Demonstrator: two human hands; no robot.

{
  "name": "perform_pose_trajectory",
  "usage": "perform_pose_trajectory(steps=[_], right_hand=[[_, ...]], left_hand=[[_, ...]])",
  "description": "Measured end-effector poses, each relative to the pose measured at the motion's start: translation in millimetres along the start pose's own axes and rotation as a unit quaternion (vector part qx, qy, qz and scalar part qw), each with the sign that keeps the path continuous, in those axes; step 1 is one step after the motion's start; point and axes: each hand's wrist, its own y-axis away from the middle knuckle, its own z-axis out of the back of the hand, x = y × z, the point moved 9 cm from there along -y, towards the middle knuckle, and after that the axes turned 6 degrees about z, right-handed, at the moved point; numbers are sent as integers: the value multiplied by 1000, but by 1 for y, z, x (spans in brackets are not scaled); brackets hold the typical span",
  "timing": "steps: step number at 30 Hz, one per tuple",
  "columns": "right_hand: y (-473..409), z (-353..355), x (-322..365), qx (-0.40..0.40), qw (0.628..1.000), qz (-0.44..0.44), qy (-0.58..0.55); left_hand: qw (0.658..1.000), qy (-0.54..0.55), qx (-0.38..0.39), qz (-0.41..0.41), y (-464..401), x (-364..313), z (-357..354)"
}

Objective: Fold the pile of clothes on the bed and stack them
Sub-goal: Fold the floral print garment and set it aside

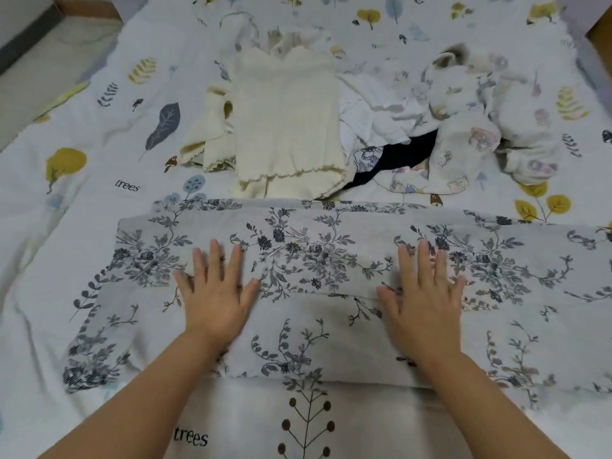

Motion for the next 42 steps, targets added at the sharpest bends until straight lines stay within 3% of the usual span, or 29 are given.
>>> perform_pose_trajectory(steps=[4, 10, 13, 15, 17, 19, 22, 25, 29, 32, 35, 38, 39, 42], right_hand=[[-9, -61, -32, 130, 991, -36, 24], [-11, -68, -35, 184, 980, -59, 37], [-12, -36, -15, 99, 994, -43, 21], [-18, -12, 16, 12, 1000, -17, -22], [-24, -7, 58, -25, 999, 18, -46], [-27, -10, 115, -45, 993, 87, -66], [-16, -19, 208, -39, 974, 206, -87], [-15, -29, 273, -36, 964, 252, -80], [-82, -29, 273, -93, 978, 189, -7], [-139, -28, 236, -40, 989, 102, 99], [-170, -28, 210, 14, 990, 81, 112], [-179, -6, 198, -88, 990, 69, 81], [-179, -6, 197, -100, 990, 64, 82], [-183, -22, 195, -55, 993, 25, 100]], left_hand=[[998, -44, 42, 4, -11, 20, -35], [996, -19, 85, -16, -17, 14, -42], [998, 52, 11, -37, -14, 26, 1], [992, 89, -92, 5, -14, 55, 41], [981, 108, -148, 64, -20, 88, 69], [972, 127, -139, 140, -28, 119, 82], [950, 163, -61, 261, -44, 164, 78], [918, 284, -19, 276, -63, 180, 75], [882, 408, 42, 233, -88, 174, 70], [855, 474, 52, 203, -107, 176, 67], [836, 525, 69, 142, -119, 169, 69], [786, 593, 94, 147, -127, 166, 59], [791, 584, 97, 155, -132, 167, 56], [850, 491, 113, 151, -144, 166, 49]])
